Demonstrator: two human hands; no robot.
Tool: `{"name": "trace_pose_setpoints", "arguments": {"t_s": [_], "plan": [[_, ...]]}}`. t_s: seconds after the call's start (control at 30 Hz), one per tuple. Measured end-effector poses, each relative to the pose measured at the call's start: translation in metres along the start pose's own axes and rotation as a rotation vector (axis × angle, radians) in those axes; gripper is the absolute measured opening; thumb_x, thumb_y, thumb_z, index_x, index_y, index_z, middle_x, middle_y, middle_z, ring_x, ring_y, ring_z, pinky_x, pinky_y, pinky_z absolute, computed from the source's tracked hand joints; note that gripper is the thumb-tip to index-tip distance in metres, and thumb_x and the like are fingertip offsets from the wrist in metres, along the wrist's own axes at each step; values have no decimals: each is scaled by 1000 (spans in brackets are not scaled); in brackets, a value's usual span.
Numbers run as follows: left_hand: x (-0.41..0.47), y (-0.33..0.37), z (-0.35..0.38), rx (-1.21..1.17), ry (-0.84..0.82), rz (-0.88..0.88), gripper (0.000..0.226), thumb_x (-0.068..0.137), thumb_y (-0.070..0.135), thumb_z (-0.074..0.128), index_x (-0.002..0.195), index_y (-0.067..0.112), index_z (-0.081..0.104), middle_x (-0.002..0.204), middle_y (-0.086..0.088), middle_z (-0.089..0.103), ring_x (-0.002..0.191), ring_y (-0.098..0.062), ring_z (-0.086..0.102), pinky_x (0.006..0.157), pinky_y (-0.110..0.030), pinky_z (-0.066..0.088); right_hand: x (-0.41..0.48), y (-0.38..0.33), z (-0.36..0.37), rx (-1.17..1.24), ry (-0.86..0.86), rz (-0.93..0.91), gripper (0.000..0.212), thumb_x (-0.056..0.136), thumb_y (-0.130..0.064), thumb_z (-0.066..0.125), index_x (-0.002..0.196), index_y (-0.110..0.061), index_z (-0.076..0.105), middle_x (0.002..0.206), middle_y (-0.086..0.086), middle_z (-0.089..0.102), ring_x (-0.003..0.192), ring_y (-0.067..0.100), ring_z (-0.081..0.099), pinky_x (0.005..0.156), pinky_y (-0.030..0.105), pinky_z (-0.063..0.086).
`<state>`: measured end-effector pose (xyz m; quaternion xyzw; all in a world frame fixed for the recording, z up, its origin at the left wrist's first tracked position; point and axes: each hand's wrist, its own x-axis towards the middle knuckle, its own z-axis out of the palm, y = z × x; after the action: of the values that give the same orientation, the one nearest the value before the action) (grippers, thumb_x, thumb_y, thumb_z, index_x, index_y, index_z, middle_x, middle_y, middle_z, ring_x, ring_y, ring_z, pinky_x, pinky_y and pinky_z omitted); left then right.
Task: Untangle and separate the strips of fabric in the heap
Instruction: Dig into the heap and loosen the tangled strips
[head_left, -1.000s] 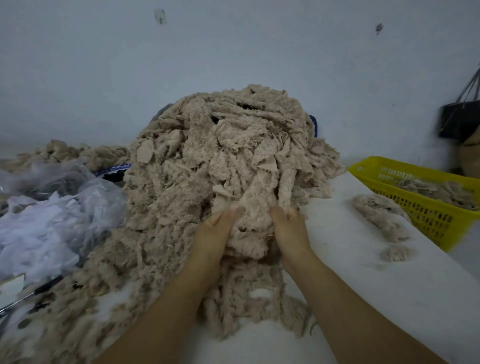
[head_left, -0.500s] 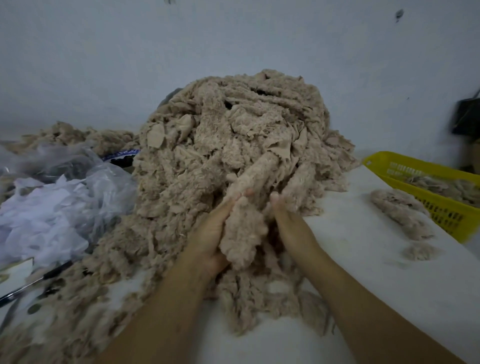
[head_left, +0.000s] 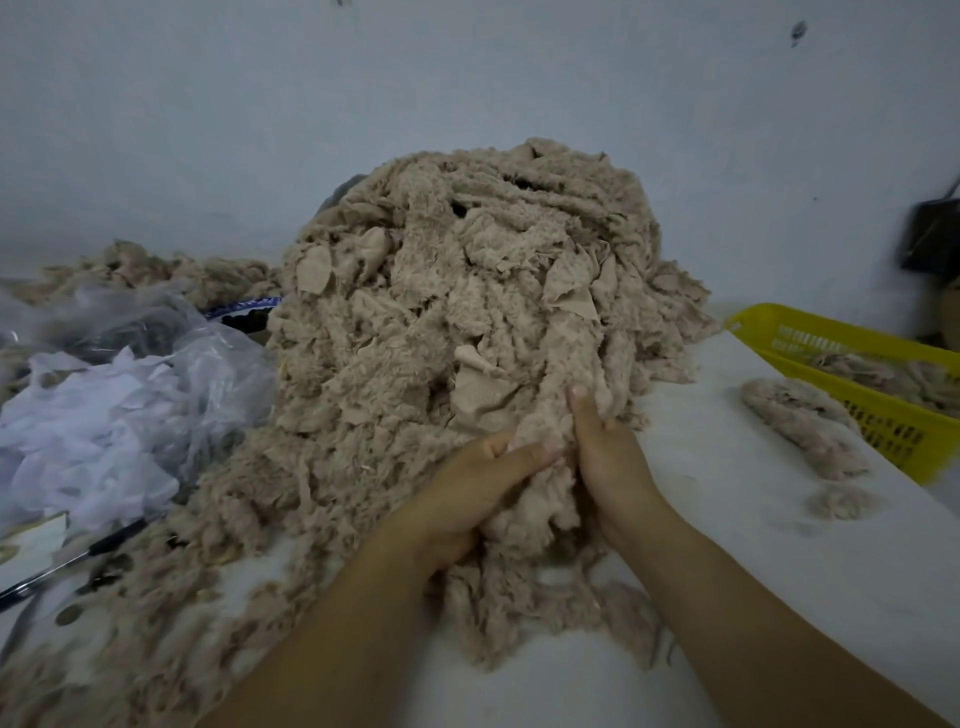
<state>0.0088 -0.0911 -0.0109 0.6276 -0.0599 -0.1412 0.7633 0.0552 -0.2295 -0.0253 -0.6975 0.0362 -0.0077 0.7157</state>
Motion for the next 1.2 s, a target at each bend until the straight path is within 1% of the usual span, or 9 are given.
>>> {"name": "trace_pose_setpoints", "arguments": {"t_s": [0.1, 0.23, 0.37, 0.43, 0.5, 0.67, 0.83, 1.0, 1.2], "plan": [[-1, 2, -6, -106, -26, 6, 40, 75, 33, 79, 106, 7, 77, 106, -16, 75, 93, -23, 73, 79, -30, 59, 11, -1, -6, -81, 128, 55, 73, 95, -65, 37, 135, -7, 55, 135, 13, 58, 122, 33, 55, 107, 47, 43], [-1, 7, -15, -314, 49, 22, 47, 76, 33, 76, 110, 1, 74, 115, -22, 70, 98, -28, 72, 87, -38, 60, 20, 0, -19, -117, 224, 40, 45, 97, -63, 37, 80, -23, 52, 82, 1, 50, 75, 16, 49, 82, 34, 40], [1, 13, -27, -577, 21, 179, 39, 93, 38, 58, 107, 7, 77, 116, -16, 71, 108, -29, 70, 88, -41, 58, 22, 1, -22, -113, 326, 7, 59, 100, -56, 36, 120, -7, 64, 99, 12, 58, 90, 26, 55, 82, 35, 45], [-1, 17, -44, -718, 64, 314, 41, 98, 38, 49, 105, 11, 78, 110, -9, 74, 102, -22, 71, 87, -39, 59, 25, -2, -30, -77, 413, 14, 54, 102, -51, 35, 83, -9, 63, 77, 8, 56, 68, 24, 48, 64, 31, 39], [-2, 20, -56, -808, 152, 359, 43, 95, 41, 51, 121, 13, 71, 125, -9, 69, 116, -23, 65, 98, -43, 53, 27, -2, -38, -96, 447, 2, 51, 103, -50, 35, 76, -12, 55, 71, 5, 52, 61, 21, 45, 58, 32, 36], [6, 14, -45, -787, 209, 236, 40, 93, 38, 53, 97, 9, 81, 107, -13, 75, 94, -25, 74, 71, -38, 61, 17, 2, -16, -270, 316, -174, 38, 100, -43, 47, 107, -6, 48, 111, 12, 42, 88, 24, 44, 71, 32, 37], [3, 15, -42, -771, 138, 234, 43, 93, 36, 51, 114, 8, 75, 124, -16, 68, 112, -30, 68, 93, -47, 52, -9, -11, -9, -354, 334, -610, 54, 95, -52, 48, 136, -18, 48, 132, -7, 36, 127, 13, 37, 102, 30, 36], [3, 14, -36, -801, 115, 179, 55, 98, 43, 47, 131, 1, 62, 134, -23, 60, 123, -37, 60, 111, -50, 38, -26, -2, 19, -653, -364, -542, 39, 87, -68, 45, 97, -33, 59, 94, -21, 51, 88, -8, 51, 70, 17, 40], [7, 20, -41, -928, 224, 267, 44, 104, 30, 39, 133, 2, 57, 134, -20, 61, 127, -33, 57, 105, -51, 42, -13, -4, 7, -489, -203, -438, 34, 96, -25, 51, 68, -21, 32, 57, -12, 33, 47, 3, 30, 44, 17, 25]]}}
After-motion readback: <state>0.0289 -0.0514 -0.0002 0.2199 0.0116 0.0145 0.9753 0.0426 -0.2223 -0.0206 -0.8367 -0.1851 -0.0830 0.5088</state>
